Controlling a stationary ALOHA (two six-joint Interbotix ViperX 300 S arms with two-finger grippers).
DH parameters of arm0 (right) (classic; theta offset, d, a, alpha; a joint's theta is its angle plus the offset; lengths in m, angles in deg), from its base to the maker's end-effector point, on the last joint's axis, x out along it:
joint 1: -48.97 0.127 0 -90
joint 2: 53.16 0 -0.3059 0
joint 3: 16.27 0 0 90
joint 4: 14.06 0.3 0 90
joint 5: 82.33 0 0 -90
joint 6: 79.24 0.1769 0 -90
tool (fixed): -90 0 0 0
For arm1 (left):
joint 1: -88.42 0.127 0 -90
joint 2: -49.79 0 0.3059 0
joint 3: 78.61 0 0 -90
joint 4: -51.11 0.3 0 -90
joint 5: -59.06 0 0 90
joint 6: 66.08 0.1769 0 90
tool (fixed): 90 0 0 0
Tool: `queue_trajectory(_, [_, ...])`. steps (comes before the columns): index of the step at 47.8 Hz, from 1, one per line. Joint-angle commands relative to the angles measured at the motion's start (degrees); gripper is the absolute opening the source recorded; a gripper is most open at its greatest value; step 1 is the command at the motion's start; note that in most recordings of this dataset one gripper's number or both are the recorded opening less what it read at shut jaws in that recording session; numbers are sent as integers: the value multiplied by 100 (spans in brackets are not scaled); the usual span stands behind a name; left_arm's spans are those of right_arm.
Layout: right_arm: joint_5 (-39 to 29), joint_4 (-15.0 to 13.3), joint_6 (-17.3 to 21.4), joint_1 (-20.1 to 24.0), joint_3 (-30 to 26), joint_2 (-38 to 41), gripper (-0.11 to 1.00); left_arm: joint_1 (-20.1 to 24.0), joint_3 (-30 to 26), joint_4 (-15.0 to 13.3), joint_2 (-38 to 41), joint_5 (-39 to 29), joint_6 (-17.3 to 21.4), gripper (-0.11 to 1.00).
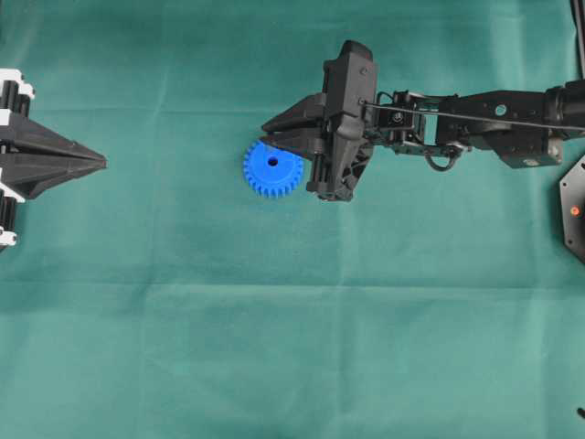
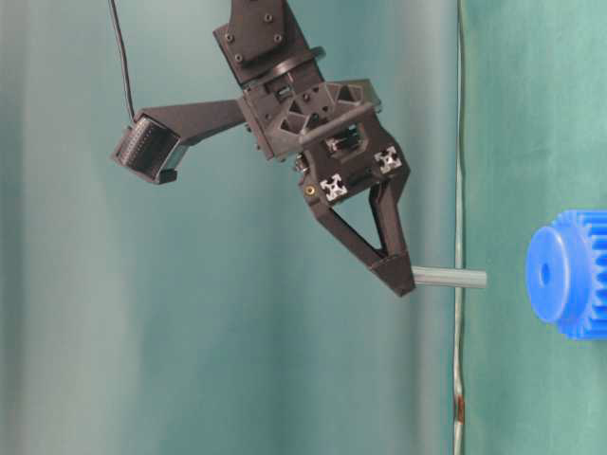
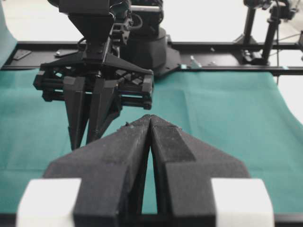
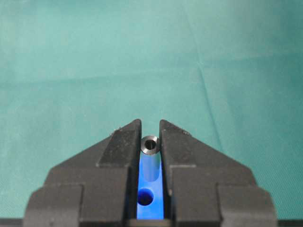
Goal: Insert the shaft placed at a random location into the center hole of the medium gear at another random location.
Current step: 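Align the held shaft with the gear's center hole and lower it in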
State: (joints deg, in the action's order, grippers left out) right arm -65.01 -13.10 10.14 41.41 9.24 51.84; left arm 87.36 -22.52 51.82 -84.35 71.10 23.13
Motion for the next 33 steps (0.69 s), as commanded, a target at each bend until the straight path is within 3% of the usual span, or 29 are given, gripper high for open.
queue_trajectory(1, [-18, 26, -35, 18, -132, -79, 12, -9, -132, 18, 35, 26, -9, 0])
queue_trajectory(33, [9, 132, -26, 18, -167, 387, 12, -9, -132, 9, 44, 26, -9, 0])
